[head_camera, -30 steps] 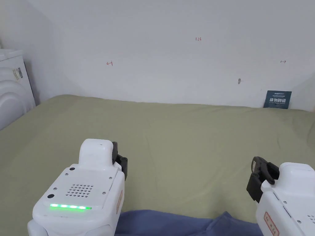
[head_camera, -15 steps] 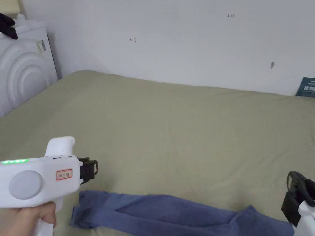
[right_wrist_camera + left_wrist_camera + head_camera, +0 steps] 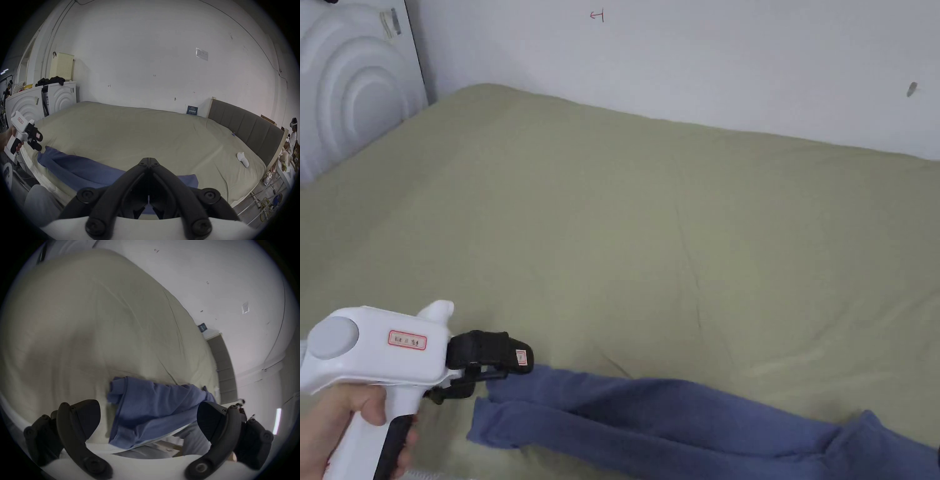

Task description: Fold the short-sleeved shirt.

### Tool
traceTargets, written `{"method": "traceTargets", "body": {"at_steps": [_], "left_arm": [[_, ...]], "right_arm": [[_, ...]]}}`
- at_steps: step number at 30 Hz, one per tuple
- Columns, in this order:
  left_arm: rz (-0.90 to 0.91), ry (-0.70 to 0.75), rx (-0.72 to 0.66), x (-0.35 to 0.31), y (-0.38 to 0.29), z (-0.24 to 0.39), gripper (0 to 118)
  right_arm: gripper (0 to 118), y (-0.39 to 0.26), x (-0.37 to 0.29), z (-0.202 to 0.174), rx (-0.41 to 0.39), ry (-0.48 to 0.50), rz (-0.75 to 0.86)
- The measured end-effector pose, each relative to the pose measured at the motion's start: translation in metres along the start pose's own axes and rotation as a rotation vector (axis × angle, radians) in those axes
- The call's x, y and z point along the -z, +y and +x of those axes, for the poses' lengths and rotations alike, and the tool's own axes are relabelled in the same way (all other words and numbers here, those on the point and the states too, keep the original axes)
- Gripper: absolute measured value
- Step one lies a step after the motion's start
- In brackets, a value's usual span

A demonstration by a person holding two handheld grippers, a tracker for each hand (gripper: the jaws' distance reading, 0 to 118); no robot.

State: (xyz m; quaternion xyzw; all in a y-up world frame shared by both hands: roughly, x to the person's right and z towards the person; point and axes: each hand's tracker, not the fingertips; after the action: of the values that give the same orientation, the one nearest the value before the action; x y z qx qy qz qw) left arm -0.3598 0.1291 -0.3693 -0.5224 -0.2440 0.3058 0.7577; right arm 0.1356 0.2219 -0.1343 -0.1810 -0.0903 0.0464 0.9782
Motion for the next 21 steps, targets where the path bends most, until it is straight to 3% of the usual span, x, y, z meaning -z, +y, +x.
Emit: {"method": "traceTargets", "body": {"at_steps": [6,9,13,14,16,17,19,21], "left_arm": [[-0.051,-0.079,-0.036,0.027,-0.002,-0.02,118],[-0.05,-0.155,-0.121,0.024,-0.002,-0.023,118],[-0.059,-0.183,-0.138,0.024,-0.008,-0.024,108],[-0.065,-0.197,-0.15,0.024,-0.008,-0.026,94],[-0.107,-0.091,-0.171,0.038,-0.015,-0.027,21],[-0.117,-0.033,-0.15,0.046,-0.019,-0.027,15],[-0.054,-0.112,-0.187,0.038,-0.016,-0.024,13],[-0.048,-0.049,-0.125,0.032,-0.017,-0.01,13]], "right_arm": [[1,0.0,0.002,-0.004,0.001,0.006,-0.018],[1,-0.002,0.006,-0.001,0.016,0.009,-0.034],[1,-0.005,0.008,0.001,0.044,0.015,-0.055],[1,-0.006,0.007,0.001,0.053,0.017,-0.058],[1,-0.008,0.007,0.003,0.067,0.027,-0.063],[1,-0.008,0.006,0.003,0.066,0.028,-0.065],[2,-0.009,0.003,0.005,0.063,0.029,-0.067],[1,-0.009,0.0,0.009,0.07,0.031,-0.065]]}}
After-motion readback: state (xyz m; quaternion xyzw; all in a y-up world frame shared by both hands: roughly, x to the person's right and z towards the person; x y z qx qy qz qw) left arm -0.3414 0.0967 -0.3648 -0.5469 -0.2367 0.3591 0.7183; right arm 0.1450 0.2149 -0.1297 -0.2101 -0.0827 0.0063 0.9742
